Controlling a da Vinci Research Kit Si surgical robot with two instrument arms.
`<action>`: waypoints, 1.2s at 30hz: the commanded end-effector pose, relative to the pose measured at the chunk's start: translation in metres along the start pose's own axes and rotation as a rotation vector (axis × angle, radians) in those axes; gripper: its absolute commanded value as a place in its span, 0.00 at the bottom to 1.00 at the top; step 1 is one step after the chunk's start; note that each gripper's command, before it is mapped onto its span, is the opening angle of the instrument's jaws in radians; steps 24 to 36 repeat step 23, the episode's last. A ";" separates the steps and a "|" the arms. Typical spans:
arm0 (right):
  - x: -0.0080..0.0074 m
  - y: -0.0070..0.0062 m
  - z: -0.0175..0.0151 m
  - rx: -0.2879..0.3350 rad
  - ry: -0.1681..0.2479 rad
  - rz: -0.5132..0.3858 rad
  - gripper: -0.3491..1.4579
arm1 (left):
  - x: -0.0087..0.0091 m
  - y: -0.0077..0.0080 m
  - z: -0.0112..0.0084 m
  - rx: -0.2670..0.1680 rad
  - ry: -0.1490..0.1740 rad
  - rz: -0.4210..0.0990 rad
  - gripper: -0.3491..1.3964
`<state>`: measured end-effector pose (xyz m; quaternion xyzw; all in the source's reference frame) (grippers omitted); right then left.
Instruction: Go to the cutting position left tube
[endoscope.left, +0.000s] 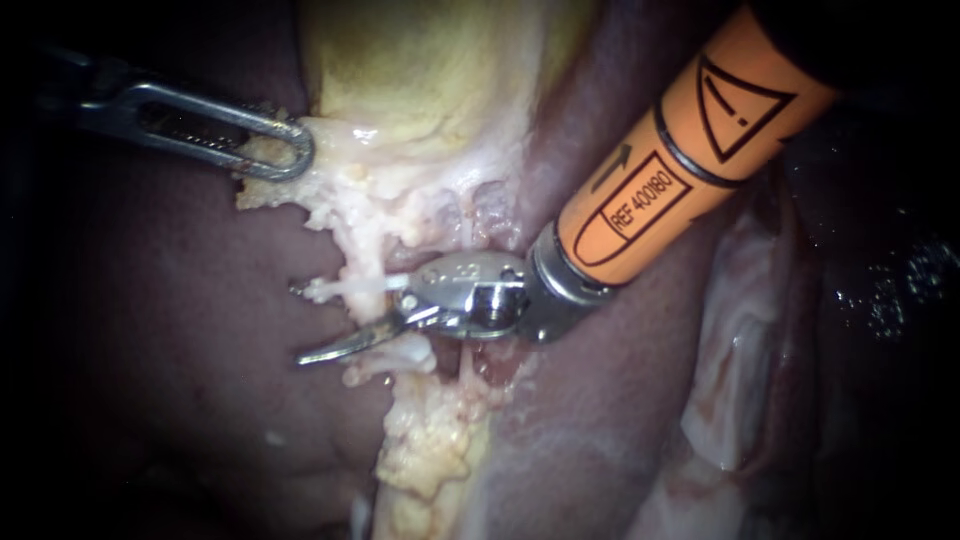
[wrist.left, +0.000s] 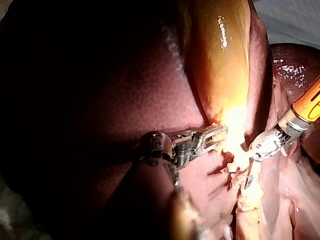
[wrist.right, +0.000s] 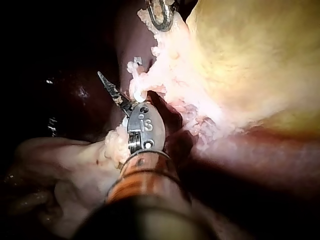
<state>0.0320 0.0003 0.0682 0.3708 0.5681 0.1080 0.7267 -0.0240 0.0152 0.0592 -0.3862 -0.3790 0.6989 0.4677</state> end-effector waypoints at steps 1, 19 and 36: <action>0.0007 -0.0005 0.0000 0.006 -0.001 0.006 0.94 | 0.0000 0.0000 0.0000 -0.001 0.000 0.001 0.00; 0.0037 -0.0027 -0.0002 0.026 0.031 0.042 0.95 | 0.0000 -0.0001 0.0000 0.000 0.000 0.001 0.00; 0.0037 -0.0027 -0.0002 0.026 0.030 0.042 0.95 | 0.0000 -0.0001 0.0001 0.000 0.000 0.001 0.00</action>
